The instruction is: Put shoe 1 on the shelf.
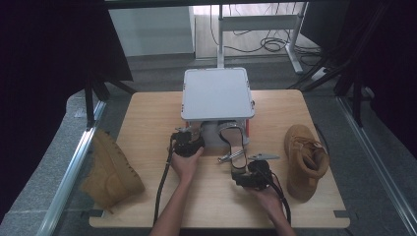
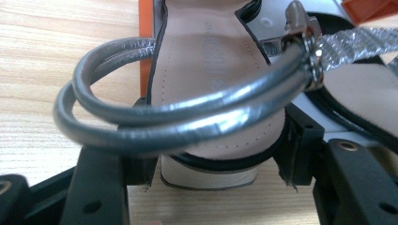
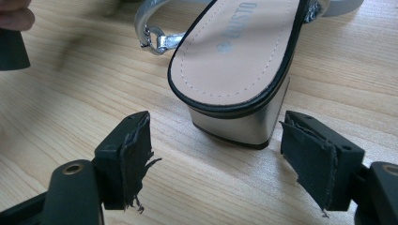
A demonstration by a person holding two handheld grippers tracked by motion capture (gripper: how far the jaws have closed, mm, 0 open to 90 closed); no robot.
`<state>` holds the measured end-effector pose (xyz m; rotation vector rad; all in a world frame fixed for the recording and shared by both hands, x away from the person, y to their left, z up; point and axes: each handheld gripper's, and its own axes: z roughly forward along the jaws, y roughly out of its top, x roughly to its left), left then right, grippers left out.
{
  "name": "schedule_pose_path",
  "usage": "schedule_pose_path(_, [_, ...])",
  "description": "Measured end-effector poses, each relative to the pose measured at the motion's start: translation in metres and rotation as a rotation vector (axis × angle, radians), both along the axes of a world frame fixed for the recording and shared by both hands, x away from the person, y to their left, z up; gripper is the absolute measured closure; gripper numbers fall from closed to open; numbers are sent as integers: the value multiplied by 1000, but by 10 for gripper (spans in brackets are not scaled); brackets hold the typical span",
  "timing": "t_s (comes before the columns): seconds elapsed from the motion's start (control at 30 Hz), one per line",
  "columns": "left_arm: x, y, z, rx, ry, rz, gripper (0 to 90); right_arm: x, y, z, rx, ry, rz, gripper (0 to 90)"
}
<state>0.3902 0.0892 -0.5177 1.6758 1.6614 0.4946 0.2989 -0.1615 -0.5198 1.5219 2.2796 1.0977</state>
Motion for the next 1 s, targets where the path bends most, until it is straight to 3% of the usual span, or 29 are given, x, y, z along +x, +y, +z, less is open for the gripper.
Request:
schedule_pose_path(0.27, [-1,-3,-3,45,1,-16,392,0,2,-1,-9,3,-2,254])
schedule_pose_path(0.53, [-2,4,-4,0,20,-39,352,0,2,-1,-9,1,-3,254])
schedule_pose_path(0.8, [-12,11,3,-17,-23,-77,343,-1,4,-2,-5,-14,-4,258])
schedule_pose_path(1.0, [-12,14,6,-37,-14,-92,360,-3,6,-3,-44,8,14,287])
